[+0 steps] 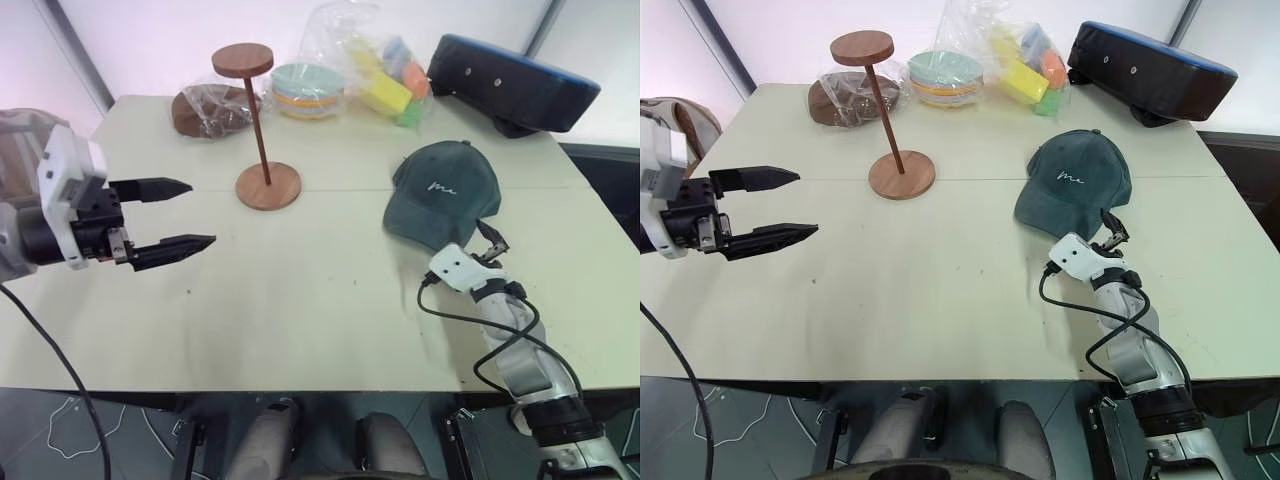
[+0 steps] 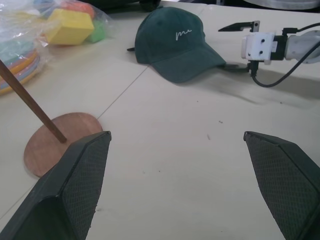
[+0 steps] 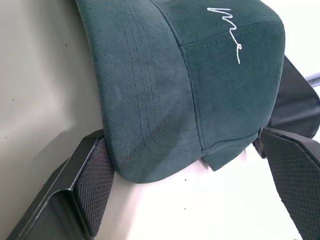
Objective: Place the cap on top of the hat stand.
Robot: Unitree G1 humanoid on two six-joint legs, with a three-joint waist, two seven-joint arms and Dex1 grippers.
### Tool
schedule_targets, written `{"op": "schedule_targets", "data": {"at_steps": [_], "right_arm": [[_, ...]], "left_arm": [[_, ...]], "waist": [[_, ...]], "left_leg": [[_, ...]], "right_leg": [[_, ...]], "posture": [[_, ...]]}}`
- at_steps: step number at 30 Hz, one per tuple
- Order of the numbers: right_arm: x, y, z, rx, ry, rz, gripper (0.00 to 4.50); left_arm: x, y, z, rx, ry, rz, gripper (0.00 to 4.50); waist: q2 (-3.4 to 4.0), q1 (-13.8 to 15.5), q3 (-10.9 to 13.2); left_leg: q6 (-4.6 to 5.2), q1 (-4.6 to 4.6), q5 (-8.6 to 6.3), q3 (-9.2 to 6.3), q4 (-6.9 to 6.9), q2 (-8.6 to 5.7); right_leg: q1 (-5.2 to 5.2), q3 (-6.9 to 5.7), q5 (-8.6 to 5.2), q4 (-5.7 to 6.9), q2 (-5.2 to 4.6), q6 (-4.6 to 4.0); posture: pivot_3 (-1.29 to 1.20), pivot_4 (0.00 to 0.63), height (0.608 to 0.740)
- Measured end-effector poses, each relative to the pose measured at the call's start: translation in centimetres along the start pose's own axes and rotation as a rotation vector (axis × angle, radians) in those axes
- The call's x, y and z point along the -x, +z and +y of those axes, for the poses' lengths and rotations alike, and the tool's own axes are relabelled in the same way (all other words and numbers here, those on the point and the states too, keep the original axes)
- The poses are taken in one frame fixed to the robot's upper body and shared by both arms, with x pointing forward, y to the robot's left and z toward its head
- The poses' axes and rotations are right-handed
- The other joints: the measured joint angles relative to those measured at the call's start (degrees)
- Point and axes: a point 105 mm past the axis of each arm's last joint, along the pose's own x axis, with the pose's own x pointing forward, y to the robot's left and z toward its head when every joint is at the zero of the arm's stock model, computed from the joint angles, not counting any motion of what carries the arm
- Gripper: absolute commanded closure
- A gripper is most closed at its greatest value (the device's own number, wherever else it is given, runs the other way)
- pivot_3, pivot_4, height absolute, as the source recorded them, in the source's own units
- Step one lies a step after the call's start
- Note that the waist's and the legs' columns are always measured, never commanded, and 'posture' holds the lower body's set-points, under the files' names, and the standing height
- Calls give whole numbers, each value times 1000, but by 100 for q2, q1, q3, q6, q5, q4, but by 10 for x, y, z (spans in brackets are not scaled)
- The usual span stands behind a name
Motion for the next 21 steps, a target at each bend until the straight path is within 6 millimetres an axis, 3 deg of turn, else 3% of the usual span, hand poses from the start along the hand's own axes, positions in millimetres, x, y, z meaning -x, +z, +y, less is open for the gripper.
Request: {"op": "schedule_targets", "data": {"at_steps": [3,7,9,12,21], "right_arm": [[0,-1,5,-23,38,-2,1343],[2,-3,15,-44,89,6,3505],[1,-2,11,-45,71,1,4477],[0,-2,3,-45,42,-2,4477],[2,0,4,-39,48,-19,4477]], "left_arm": [[0,0,0,0,1,0,0],[0,0,0,0,3,0,0],[0,0,1,0,4,-1,0],[-1,0,0,1,2,1,0],[-3,-1,0,3,-4,4,0]], "waist": [[0,-4,0],[1,3,1],[0,-10,0],[-4,-38,-2],[-4,-125,-1]], "left_leg": [[0,1,0,0,-7,0],[0,1,0,1,-14,0],[-1,4,1,1,-15,1],[-1,22,1,1,-22,2],[-11,34,7,3,-62,2]], "right_leg": [[-2,0,0,-2,0,0],[-5,1,0,-4,0,0],[-3,2,0,-4,0,0],[11,3,-2,-5,1,-3],[3,6,-7,-9,-2,-12]], "posture": [[0,150,740],[0,150,740],[0,150,740],[0,150,740],[0,150,740]]}}
